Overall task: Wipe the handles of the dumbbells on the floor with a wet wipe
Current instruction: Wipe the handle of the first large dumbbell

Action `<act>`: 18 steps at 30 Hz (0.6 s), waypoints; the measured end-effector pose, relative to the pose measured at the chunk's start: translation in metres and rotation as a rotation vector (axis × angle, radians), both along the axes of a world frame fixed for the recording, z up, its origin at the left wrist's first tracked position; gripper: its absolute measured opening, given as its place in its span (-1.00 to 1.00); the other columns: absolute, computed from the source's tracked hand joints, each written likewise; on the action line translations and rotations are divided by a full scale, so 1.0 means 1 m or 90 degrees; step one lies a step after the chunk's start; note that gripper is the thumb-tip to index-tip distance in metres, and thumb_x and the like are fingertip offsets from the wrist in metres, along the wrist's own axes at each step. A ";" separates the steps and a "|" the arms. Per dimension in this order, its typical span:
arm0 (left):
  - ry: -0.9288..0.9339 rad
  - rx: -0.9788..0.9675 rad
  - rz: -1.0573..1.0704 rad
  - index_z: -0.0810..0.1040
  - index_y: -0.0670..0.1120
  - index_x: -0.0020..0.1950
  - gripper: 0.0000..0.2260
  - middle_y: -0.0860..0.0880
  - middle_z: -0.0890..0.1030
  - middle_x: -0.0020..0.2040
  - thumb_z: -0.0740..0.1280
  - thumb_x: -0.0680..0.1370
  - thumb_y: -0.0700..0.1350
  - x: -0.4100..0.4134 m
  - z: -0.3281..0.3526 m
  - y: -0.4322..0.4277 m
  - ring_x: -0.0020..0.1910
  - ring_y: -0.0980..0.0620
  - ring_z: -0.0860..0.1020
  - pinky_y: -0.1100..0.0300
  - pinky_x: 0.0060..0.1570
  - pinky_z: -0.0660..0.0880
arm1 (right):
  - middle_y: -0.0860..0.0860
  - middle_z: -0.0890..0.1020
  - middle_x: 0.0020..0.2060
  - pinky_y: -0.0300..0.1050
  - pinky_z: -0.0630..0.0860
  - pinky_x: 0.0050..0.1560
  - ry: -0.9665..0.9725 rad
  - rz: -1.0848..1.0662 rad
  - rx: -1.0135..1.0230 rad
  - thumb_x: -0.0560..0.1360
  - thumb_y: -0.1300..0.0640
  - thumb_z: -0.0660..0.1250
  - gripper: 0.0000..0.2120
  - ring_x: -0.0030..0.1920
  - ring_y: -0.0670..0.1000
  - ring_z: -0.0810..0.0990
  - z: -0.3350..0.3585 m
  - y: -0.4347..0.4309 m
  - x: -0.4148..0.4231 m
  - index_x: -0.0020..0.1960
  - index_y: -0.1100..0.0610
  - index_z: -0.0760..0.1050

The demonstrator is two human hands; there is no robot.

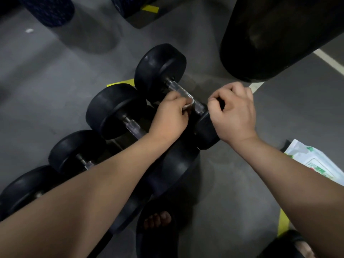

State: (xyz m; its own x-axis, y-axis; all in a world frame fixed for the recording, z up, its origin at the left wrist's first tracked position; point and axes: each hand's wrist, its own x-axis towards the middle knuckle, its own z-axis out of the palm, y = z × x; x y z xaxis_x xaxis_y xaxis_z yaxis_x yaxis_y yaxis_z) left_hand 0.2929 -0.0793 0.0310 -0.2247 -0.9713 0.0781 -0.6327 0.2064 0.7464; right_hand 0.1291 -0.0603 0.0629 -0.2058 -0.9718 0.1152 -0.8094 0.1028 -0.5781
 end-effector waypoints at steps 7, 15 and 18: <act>-0.132 -0.101 -0.135 0.68 -0.26 -0.06 -0.86 -0.12 0.55 -0.07 0.33 0.48 -0.35 0.003 0.004 -0.003 -0.13 -0.05 0.54 0.05 -0.09 0.57 | -0.10 0.55 -0.05 -0.24 0.30 0.05 -0.057 -0.012 -0.039 0.45 0.03 0.18 -0.75 0.07 0.02 0.43 -0.003 0.001 -0.003 -0.08 0.03 0.62; -0.132 -0.079 -0.143 0.67 -0.20 0.11 -0.80 -0.14 0.54 0.01 0.27 0.60 -0.25 0.002 0.007 -0.007 -0.08 -0.10 0.57 0.06 -0.03 0.57 | 0.04 0.43 -0.04 -0.16 0.39 0.08 -0.135 -0.101 -0.076 0.40 0.15 0.19 -0.86 0.00 0.03 0.43 -0.001 0.005 0.002 -0.09 0.18 0.42; -0.165 -0.080 -0.116 0.65 -0.20 0.14 -0.81 -0.13 0.54 0.02 0.28 0.63 -0.18 0.005 0.007 -0.011 -0.08 -0.10 0.56 0.03 -0.05 0.57 | 0.05 0.45 0.01 0.01 0.42 0.18 -0.109 -0.111 -0.060 0.46 0.12 0.20 -0.83 0.08 0.08 0.44 0.000 0.014 0.008 0.00 0.17 0.43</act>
State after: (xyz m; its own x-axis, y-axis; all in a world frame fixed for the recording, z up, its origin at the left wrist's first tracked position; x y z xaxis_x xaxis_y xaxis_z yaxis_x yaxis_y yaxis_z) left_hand 0.2974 -0.0901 0.0382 -0.4213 -0.8999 0.1127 -0.7421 0.4135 0.5275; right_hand 0.1374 -0.0463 0.0631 -0.3935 -0.9066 0.1525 -0.6740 0.1717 -0.7185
